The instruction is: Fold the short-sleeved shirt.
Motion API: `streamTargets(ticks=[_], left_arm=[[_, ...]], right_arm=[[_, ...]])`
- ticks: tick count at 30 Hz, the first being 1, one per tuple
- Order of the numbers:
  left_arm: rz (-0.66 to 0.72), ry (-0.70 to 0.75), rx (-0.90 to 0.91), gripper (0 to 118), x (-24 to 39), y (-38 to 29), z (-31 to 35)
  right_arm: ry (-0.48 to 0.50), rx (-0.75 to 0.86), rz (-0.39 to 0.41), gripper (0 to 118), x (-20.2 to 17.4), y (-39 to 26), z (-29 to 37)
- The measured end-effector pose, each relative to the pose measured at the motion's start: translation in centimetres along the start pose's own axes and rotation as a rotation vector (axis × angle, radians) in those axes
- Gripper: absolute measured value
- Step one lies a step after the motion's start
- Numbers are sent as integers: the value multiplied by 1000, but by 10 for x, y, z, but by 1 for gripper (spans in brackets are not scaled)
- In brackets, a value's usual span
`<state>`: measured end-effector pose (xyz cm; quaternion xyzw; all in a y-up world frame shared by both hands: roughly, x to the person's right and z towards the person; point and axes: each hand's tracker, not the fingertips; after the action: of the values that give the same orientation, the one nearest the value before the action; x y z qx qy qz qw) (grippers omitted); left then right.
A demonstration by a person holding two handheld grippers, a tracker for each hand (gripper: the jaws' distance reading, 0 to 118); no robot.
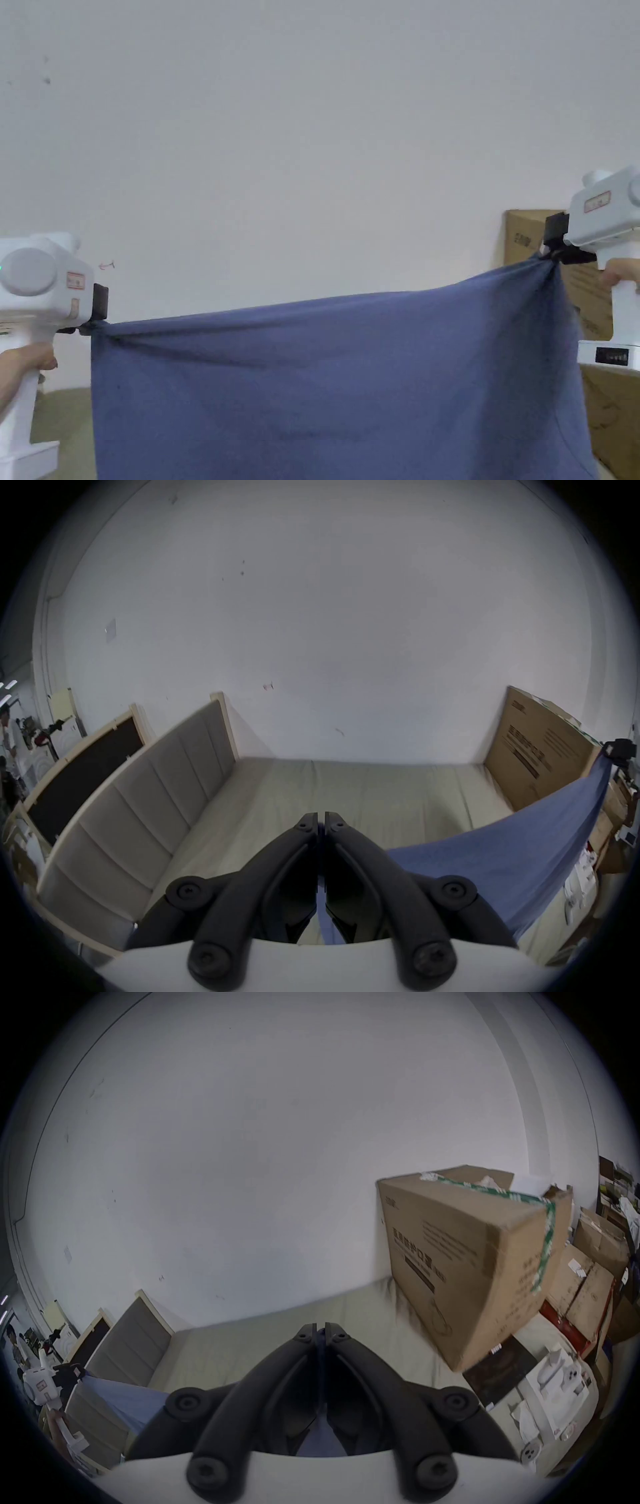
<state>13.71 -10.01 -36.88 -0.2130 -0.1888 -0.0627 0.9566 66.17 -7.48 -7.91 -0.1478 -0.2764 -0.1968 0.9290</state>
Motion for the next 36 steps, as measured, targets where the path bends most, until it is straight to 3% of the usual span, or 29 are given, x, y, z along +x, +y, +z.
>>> streamTargets(ticks=[10, 18, 22, 25, 30, 34, 36], left_arm=[[-7, 47, 155, 2, 0, 94, -23], [0, 84, 240, 1, -2, 102, -36], [-48, 80, 148, 2, 4, 59, -71], [-5, 68, 44, 1, 10, 4, -117], [-24, 66, -196, 1, 27, -121, -201], [85, 9, -354, 1, 28, -227, -231], [94, 15, -401, 1, 30, -271, -232]], right_arm=[[3, 126, 1, 2, -48, 77, -26], [2, 156, 18, 2, -51, 77, -38], [-29, 62, 49, 2, -39, 35, -72], [-58, -42, 49, 2, -23, -19, -113], [-123, -293, 39, 2, 18, -139, -194], [-164, -500, 79, 2, 44, -244, -227], [-131, -557, 31, 2, 58, -289, -228]])
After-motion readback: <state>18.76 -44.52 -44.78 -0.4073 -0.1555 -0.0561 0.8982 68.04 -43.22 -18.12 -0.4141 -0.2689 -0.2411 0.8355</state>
